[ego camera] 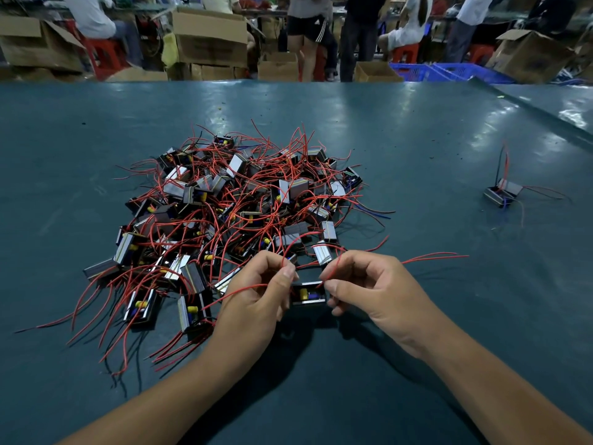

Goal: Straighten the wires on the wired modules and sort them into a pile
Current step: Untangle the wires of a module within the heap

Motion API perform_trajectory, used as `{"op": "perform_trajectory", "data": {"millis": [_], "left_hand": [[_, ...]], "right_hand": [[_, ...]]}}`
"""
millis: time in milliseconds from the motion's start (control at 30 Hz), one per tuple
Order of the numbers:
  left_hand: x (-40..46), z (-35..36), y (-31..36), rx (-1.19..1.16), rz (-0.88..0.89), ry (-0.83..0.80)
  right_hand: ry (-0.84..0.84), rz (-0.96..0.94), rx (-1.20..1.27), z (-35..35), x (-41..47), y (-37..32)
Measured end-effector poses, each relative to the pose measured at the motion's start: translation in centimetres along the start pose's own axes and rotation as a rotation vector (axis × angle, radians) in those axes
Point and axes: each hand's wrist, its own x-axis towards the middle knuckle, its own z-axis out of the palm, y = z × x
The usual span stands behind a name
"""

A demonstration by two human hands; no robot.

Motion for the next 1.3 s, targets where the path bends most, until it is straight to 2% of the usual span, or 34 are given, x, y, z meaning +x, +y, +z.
{"op": "perform_trajectory", "data": {"millis": [167,467,567,667,767,833,900,967,1000,1033,1067,1133,1167,1233,1300], "left_hand": [[0.1,0.3,-0.2,-0.023,-0.041,-0.009],[0.2,-0.5,0.7,-0.258,0.037,0.023],[0.2,-2.0,1.9,-0.220,0.065,-0.073],[-0.1,-4.6,3.4,0.130,0.068,-0.234],[-0.8,-6.8,5.6,0.481,-0.159,-0.409],[-1.3,-7.1,7.2,0.759,-0.234,-0.453],[-2.0,-6.2,8.1,1.149,-0.150,-0.363],[-2.6,-3.8,8.6,1.529,0.146,-0.126],[-2.9,-2.0,8.4,1.545,0.289,-0.050],[-3.1,-0.1,7.9,1.461,0.408,-0.011],[-3.1,1.6,7.0,1.281,0.449,-0.009],[-2.4,3.6,5.3,0.897,0.370,-0.065],[-1.7,3.7,4.5,0.791,0.314,-0.062],[-0.6,2.4,2.9,0.780,0.255,-0.112],[0.3,0.7,1.6,0.839,0.267,-0.223]], "right_hand": [[-0.019,0.003,-0.062,-0.1,-0.1,0.0],[0.222,0.157,-0.134,-1.4,0.7,0.8],[0.245,0.155,-0.122,-1.6,0.8,0.7],[0.215,0.160,-0.105,-1.4,0.8,0.4],[0.109,0.162,-0.097,-0.8,0.6,0.3],[0.026,0.158,-0.111,-0.1,0.4,0.4],[-0.022,0.147,-0.132,0.6,0.1,0.7],[-0.034,0.136,-0.165,1.0,-0.1,0.9],[-0.036,0.128,-0.182,1.2,-0.1,0.9],[-0.035,0.115,-0.204,1.3,-0.1,1.0],[-0.036,0.098,-0.232,1.2,-0.1,0.9],[-0.038,0.081,-0.288,1.1,-0.1,0.8],[-0.034,0.089,-0.292,1.0,-0.1,0.8],[-0.025,0.119,-0.243,0.9,-0.1,0.9],[-0.011,0.130,-0.213,0.8,-0.1,0.9]]}}
